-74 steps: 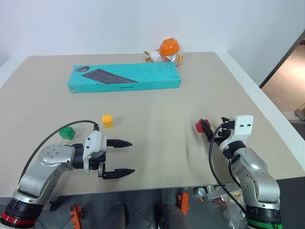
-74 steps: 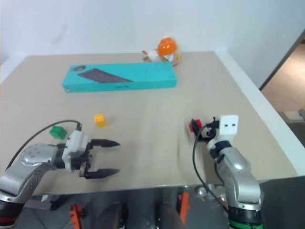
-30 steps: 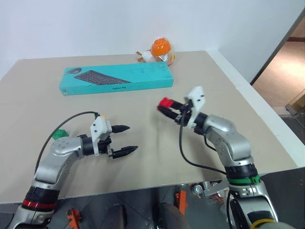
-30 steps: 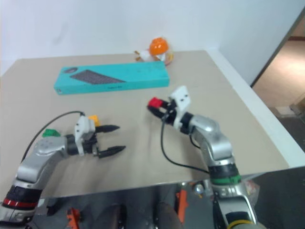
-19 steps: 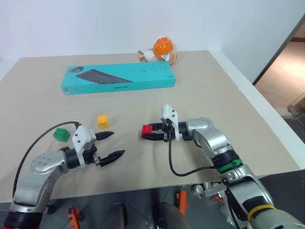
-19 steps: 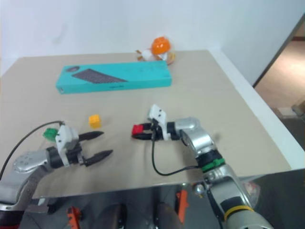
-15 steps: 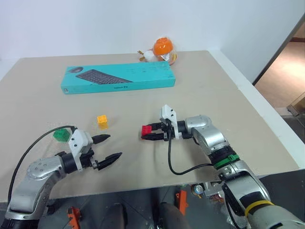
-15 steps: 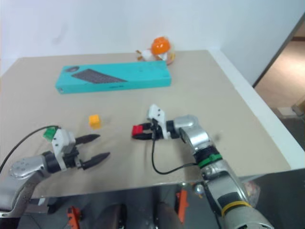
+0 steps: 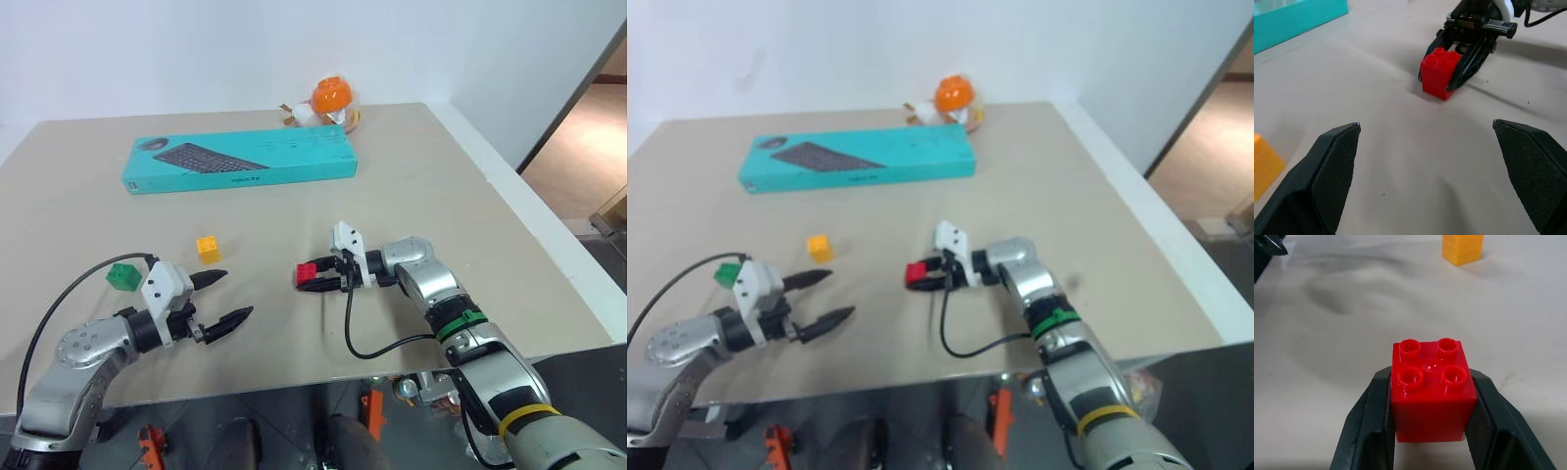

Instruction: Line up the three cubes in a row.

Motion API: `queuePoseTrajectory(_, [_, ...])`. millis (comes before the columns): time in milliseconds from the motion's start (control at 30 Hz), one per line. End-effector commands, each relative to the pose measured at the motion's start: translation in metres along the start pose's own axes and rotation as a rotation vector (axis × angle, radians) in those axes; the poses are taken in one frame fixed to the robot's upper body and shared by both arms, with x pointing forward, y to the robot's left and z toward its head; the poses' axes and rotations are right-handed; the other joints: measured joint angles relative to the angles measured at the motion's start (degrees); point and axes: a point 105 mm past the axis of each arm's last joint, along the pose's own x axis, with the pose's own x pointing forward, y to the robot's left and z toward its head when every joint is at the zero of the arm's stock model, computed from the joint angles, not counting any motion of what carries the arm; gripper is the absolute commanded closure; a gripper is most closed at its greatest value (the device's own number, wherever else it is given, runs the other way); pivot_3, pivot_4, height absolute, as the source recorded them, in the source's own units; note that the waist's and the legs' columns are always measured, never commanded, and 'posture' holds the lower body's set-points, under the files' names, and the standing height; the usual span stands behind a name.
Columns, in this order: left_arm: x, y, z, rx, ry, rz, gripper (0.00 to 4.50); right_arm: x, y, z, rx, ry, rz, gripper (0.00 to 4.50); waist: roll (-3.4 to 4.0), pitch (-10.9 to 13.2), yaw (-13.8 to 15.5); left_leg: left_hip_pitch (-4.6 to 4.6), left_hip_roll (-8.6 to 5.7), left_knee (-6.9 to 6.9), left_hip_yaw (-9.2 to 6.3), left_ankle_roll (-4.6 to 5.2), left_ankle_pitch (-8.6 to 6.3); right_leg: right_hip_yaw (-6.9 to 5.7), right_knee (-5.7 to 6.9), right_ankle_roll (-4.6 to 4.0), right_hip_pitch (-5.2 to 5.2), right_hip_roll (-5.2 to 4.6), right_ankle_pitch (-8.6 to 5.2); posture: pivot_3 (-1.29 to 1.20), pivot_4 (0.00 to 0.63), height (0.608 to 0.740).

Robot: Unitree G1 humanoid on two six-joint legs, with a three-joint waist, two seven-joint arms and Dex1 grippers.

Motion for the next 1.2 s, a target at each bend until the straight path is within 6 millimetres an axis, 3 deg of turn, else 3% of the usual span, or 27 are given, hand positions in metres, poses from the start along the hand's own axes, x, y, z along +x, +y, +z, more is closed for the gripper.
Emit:
queuePoseTrajectory(33, [0.003,-0.001,0.01,0.032,-0.028,-0.009,0.0,-0.005,-0.007,0.008,-0.03,-0.005,-0.016,3.22,0.0,0.0,0.0,0.0,0.0,0.0,0.0,0.0,0.0,0.0,0.0,0.0,0.0,0.0,0.0,0.0,0.15,0.74])
queuePoseTrajectory(100, [0.003,-0.001,0.009,0.029,-0.029,-0.005,0.0,-0.006,-0.008,0.008,-0.037,-0.001,-0.021,2.21,0.0,0.0,0.0,0.0,0.0,0.0,0.0,0.0,0.0,0.0,0.0,0.0,0.0,0.0,0.0,0.0,0.15,0.74])
queuePoseTrajectory(333, [-0.002,0.004,0.009,0.022,-0.038,0.071,0.0,-0.015,-0.006,0.023,-0.052,-0.062,-0.037,0.02,0.0,0.0,0.01,-0.01,0.02,0.01,0.09,-0.01,0.0,0.06,0.0,0.0,-0.03,-0.01,0.0,0.0,0.15,0.74])
queuePoseTrajectory(500, [-0.021,0.019,0.018,0.058,-0.093,0.288,0.0,-0.029,-0.002,0.054,-0.087,-0.167,-0.082,0.02,0.0,0.0,0.02,-0.02,0.15,-0.01,0.1,-0.01,0.0,0.09,0.0,-0.01,-0.06,-0.02,-0.01,0.0,0.15,0.74])
queuePoseTrajectory(633, [-0.054,0.039,0.029,0.118,-0.147,0.638,0.0,-0.036,0.01,0.08,-0.121,-0.249,-0.096,0.02,-0.01,0.01,-0.03,-0.01,0.21,-0.02,0.1,-0.01,0.0,0.12,0.02,-0.02,-0.08,-0.11,0.0,0.0,0.15,0.74])
queuePoseTrajectory(800, [-0.083,0.039,0.017,0.046,-0.149,0.885,0.0,-0.038,0.025,0.096,-0.157,-0.313,-0.115,0.02,-0.06,-0.02,-0.01,-0.01,0.17,-0.02,0.06,-0.02,-0.01,0.17,0.01,-0.04,-0.06,-0.11,-0.01,0.0,0.15,0.74])
queuePoseTrajectory(933, [-0.102,0.052,-0.001,-0.074,-0.128,0.955,0.0,-0.037,0.03,0.1,-0.179,-0.318,-0.12,0.02,-0.16,0.02,-0.02,-0.01,0.13,0.05,0.08,-0.01,0.01,0.12,0.02,-0.12,-0.07,-0.03,0.03,0.0,0.15,0.74])
queuePoseTrajectory(1200, [-0.119,0.08,-0.019,-0.195,-0.073,0.878,0.0,-0.032,0.03,0.102,-0.248,-0.291,-0.173,0.02,-0.36,-0.01,-0.03,0.05,0.15,0.05,0.14,0.01,0.04,0.02,0.02,-0.38,-0.08,0.06,-0.04,0.0,0.15,0.74])
